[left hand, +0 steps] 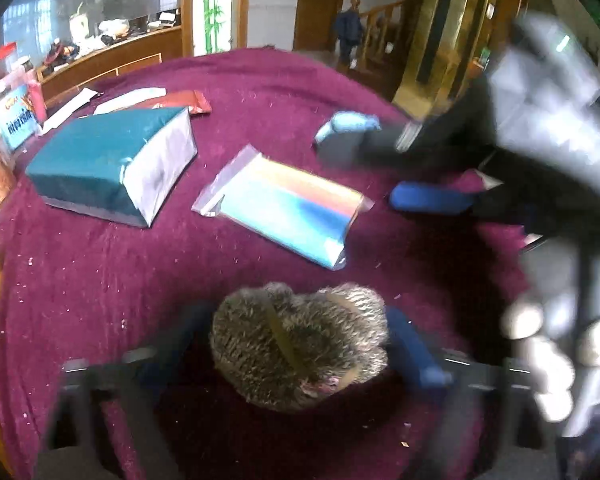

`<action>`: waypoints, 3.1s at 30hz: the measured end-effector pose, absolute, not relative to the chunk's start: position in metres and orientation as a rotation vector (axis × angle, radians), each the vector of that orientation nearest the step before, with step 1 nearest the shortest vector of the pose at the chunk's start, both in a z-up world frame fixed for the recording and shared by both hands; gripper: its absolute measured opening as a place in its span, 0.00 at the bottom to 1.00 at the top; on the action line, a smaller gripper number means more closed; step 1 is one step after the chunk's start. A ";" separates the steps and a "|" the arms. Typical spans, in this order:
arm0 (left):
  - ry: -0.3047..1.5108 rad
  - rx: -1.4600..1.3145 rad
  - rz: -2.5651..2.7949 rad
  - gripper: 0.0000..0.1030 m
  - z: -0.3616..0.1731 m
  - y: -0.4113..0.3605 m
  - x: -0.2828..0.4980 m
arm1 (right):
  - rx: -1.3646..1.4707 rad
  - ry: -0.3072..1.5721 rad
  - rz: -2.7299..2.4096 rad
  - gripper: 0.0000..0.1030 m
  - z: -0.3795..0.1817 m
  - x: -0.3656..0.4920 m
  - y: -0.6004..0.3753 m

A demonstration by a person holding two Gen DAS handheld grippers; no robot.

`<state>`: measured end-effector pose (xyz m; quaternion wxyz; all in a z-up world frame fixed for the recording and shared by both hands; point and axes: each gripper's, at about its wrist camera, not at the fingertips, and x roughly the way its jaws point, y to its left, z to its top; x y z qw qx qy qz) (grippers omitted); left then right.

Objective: Organize soft objects
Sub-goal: 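Grasp the knitted brown ball with the left tool, then carry the knitted ball toward the tray with left tool while right grasps striped pack, then lower the knitted ball and striped pack into the tray and open both tools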

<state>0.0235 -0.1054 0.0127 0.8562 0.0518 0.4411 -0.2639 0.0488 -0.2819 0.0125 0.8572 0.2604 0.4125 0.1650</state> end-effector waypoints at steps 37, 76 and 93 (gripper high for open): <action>0.841 -0.320 -0.447 0.69 0.057 0.146 -0.078 | 0.585 0.873 0.392 0.99 0.004 0.060 -0.287; 0.836 -0.496 0.017 0.76 0.035 0.339 -0.085 | -0.033 0.953 0.596 0.47 0.089 -0.038 0.002; 0.643 -0.639 0.054 0.88 0.055 0.370 -0.154 | -0.044 1.095 0.683 0.47 0.038 -0.072 0.137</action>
